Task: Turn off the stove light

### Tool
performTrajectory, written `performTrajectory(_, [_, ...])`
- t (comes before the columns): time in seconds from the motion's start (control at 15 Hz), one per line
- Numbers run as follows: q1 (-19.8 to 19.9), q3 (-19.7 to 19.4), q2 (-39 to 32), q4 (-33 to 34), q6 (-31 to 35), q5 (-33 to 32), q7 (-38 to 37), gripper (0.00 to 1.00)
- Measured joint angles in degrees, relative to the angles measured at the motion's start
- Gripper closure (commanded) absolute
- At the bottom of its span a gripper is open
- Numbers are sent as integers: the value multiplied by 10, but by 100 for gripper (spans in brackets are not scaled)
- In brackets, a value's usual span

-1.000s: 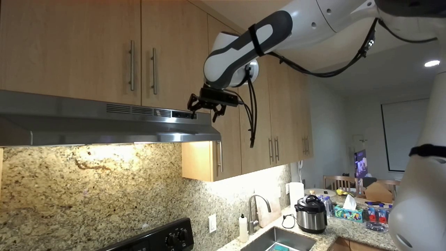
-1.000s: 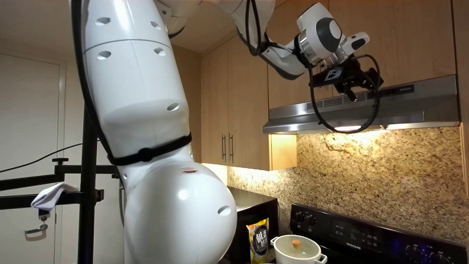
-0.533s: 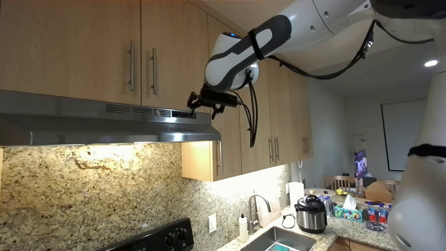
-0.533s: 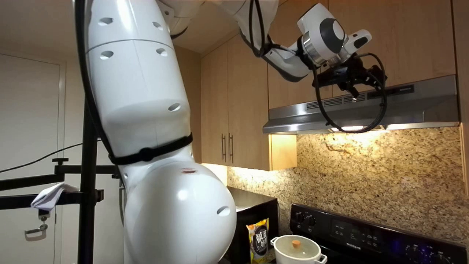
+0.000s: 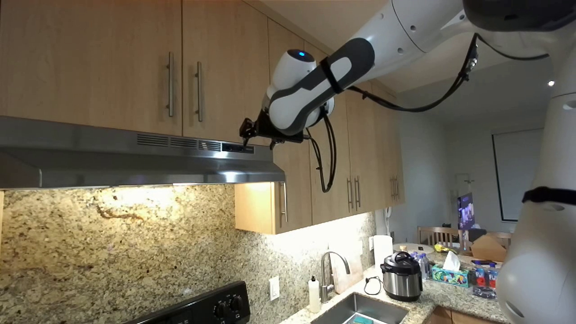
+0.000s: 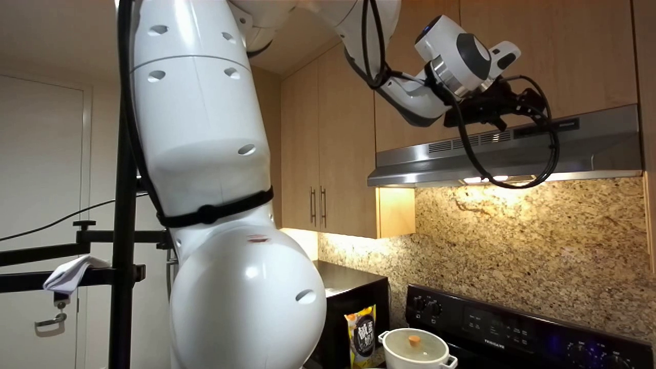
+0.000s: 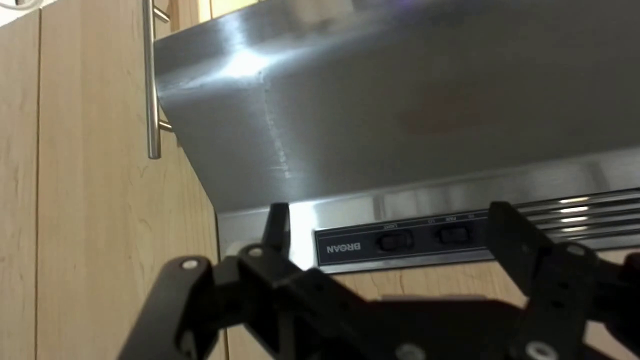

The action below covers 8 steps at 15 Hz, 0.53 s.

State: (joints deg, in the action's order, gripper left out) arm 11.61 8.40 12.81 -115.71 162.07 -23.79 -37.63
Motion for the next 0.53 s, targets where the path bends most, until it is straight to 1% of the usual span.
performTrajectory(0.2, [5,4,0,0,4,-18,-26,0])
performTrajectory(0.53, [5,7,0,-1,3,-18,-26,0])
